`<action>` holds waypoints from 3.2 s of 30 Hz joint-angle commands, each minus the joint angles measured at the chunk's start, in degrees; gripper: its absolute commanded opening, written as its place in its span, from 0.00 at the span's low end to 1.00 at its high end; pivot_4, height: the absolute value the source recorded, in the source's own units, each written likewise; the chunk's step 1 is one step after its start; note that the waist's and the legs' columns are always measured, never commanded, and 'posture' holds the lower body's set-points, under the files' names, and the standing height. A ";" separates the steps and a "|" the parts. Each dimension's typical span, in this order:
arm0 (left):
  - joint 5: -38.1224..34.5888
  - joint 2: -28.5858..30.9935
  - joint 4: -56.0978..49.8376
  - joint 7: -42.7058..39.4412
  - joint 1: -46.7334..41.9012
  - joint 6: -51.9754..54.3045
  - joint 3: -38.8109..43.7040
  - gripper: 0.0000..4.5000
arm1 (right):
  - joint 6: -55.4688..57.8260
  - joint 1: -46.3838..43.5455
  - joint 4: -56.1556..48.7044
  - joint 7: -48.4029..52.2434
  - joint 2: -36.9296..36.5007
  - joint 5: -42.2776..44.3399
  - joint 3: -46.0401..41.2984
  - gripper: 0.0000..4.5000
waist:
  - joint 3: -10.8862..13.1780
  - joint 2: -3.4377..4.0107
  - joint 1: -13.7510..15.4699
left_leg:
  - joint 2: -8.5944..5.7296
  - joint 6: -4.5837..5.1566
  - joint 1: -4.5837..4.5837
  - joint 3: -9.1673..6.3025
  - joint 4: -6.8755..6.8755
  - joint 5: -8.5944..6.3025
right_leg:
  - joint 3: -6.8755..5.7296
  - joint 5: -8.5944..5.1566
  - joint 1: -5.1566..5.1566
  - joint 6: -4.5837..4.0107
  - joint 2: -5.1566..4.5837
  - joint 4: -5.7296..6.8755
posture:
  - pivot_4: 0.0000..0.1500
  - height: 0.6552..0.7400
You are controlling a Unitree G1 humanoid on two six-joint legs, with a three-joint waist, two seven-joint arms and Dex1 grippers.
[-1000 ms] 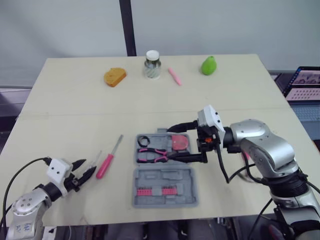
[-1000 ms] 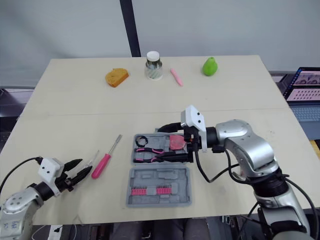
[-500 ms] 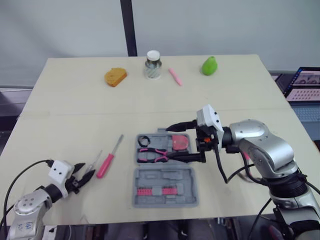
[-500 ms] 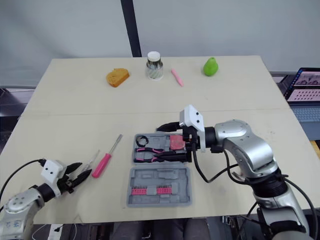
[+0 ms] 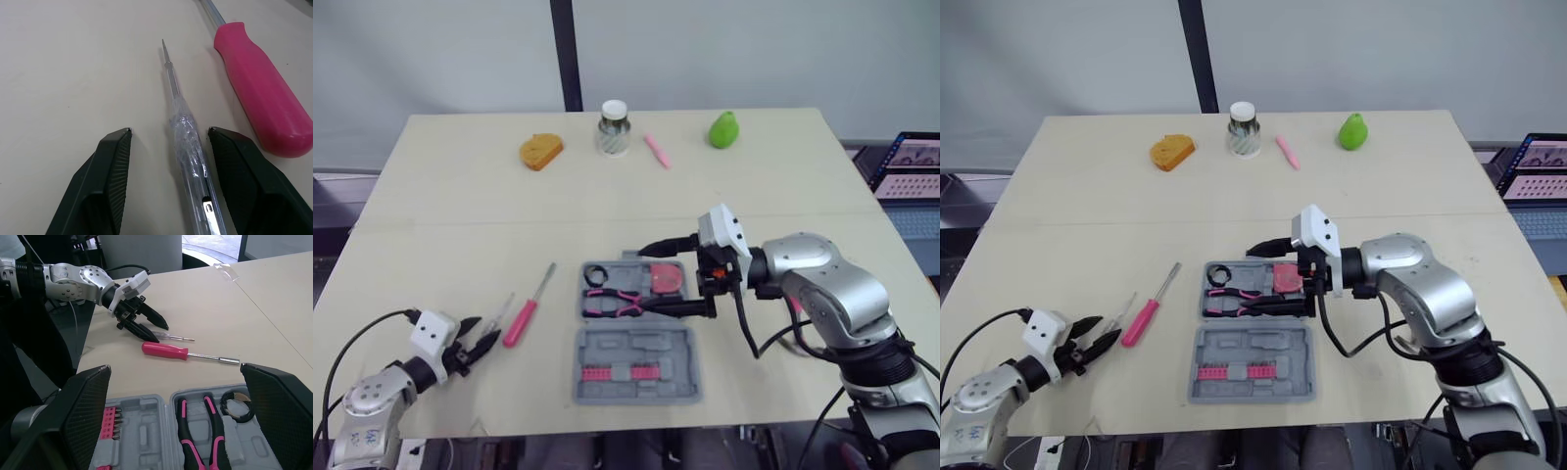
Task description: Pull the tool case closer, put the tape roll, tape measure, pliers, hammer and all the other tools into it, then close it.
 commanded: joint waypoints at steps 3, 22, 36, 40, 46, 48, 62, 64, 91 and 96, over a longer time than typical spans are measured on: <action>1.12 0.37 2.47 0.95 0.79 0.48 -0.78 0.07 | -0.54 -0.36 -2.36 0.73 -0.73 0.52 -0.94 1.00 | 0.00 0.00 -0.08 | 0.00 -0.03 0.00 0.05 -0.01 -0.02 | 0.04 0.00 -0.04 0.00 0.00 0.00 | 1.00 1.00; -4.66 11.85 -22.10 -9.00 -1.59 11.30 -2.93 0.02 | -3.23 8.90 -3.48 5.19 -9.42 0.17 -5.66 1.00 | 0.02 -0.13 -0.01 | 0.03 0.01 -0.66 0.31 0.26 -0.06 | 0.31 0.01 -0.76 -0.01 0.05 0.14 | 1.00 1.00; -1.95 23.52 -39.76 -19.26 -23.95 36.99 -28.93 0.02 | -6.79 20.95 -6.20 6.92 -21.28 -1.94 -12.41 1.00 | 0.09 -0.04 0.25 | 0.21 -0.06 -0.62 0.53 0.33 0.00 | 0.56 0.01 -0.79 -0.05 0.33 0.16 | 1.00 1.00; -0.12 21.12 -40.21 -18.54 -30.14 41.87 -34.95 0.02 | -5.64 22.07 -7.76 6.58 -21.82 -1.25 -13.32 1.00 | 0.10 -0.06 1.05 | 0.16 -0.01 -0.65 0.56 0.41 -0.02 | 0.69 0.01 -0.79 -0.04 0.33 0.14 | 1.00 1.00; 2.19 18.59 -40.17 -17.92 -36.32 47.59 -41.06 0.02 | -4.94 21.69 -8.19 6.90 -22.54 -0.97 -13.51 1.00 | 0.15 -0.14 1.56 | 0.17 -0.01 -0.69 0.56 0.50 -0.01 | 0.73 0.01 -0.79 -0.04 0.39 0.15 | 1.00 1.00; 2.55 17.64 -40.17 -17.91 -38.11 48.88 -42.92 0.02 | -5.36 21.28 -7.36 7.13 -22.63 -1.24 -13.27 1.00 | 0.15 -0.15 1.57 | 0.16 0.00 -0.69 0.57 0.54 -0.01 | 0.75 0.01 -0.79 -0.05 0.39 0.16 | 1.00 1.00; 6.64 10.10 -36.59 -15.87 -44.76 52.36 -51.24 0.02 | -4.74 20.34 -4.85 6.99 -23.54 -1.34 -13.72 1.00 | 0.19 -0.21 1.61 | 0.13 0.02 -0.72 0.55 0.69 0.00 | 0.78 0.02 -0.78 -0.05 0.41 0.26 | 1.00 1.00; 7.26 9.17 -35.81 -15.35 -45.39 52.77 -51.70 0.02 | -4.76 20.39 -4.88 6.88 -23.80 -1.44 -13.65 1.00 | 0.19 -0.22 1.63 | 0.13 0.02 -0.73 0.54 0.73 0.00 | 0.78 0.02 -0.78 -0.05 0.42 0.27 | 1.00 1.00; 8.46 5.21 -36.18 -14.06 -48.90 58.49 -56.02 0.02 | -4.10 21.41 -6.29 4.89 -23.12 -1.23 -14.18 1.00 | 0.19 -0.22 1.80 | 0.14 0.11 -0.94 0.33 1.19 -0.05 | 0.87 0.02 -0.77 -0.05 0.46 0.41 | 1.00 1.00; 8.73 4.86 -35.55 -13.95 -48.82 57.89 -56.56 0.02 | -3.97 21.70 -6.55 4.65 -23.18 -1.02 -14.57 1.00 | 0.19 -0.22 1.83 | 0.14 0.11 -0.95 0.32 1.21 -0.06 | 0.88 0.02 -0.77 -0.05 0.46 0.42 | 1.00 1.00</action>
